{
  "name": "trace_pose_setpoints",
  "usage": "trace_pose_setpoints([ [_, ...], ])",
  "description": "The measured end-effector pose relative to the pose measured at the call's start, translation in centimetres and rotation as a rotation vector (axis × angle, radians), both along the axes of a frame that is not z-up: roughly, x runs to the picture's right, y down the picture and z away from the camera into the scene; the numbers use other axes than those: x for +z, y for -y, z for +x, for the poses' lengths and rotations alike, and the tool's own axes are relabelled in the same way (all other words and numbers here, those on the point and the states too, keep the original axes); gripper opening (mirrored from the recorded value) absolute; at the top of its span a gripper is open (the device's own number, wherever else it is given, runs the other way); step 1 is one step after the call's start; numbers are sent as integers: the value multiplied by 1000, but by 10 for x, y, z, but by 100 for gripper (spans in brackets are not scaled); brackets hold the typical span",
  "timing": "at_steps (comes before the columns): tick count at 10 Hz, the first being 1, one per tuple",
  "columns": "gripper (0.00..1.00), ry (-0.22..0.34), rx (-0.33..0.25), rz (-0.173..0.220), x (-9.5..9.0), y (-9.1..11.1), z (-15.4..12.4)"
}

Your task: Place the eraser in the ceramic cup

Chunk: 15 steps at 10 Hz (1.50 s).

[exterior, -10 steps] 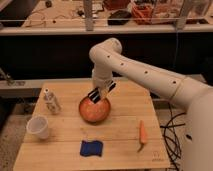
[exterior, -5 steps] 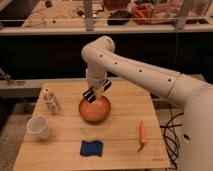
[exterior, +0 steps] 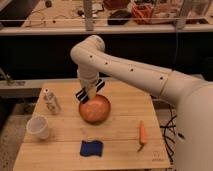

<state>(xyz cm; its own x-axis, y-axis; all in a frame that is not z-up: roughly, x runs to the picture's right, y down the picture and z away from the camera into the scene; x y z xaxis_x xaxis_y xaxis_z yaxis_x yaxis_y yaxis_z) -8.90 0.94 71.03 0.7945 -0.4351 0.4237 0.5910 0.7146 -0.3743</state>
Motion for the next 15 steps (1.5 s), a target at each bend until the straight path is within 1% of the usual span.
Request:
trace_pose_setpoints([
  [1,1,6,-2,4,-2,-1,-10],
  [2,1,17,-12,9,-4,-5,-27],
  [5,1,34,-15,18,-6,-7,-38],
  [6,1,47,-14,16,-7,-10,-49],
  [8,1,64,-5,7,-9,-13,-57],
  [10,1,90,-13,-4,-10,-18,-76],
  [12,1,96,-13,-3,-9,-22,-79],
  [15,1,109,-14,-10,-8,-27,-99],
])
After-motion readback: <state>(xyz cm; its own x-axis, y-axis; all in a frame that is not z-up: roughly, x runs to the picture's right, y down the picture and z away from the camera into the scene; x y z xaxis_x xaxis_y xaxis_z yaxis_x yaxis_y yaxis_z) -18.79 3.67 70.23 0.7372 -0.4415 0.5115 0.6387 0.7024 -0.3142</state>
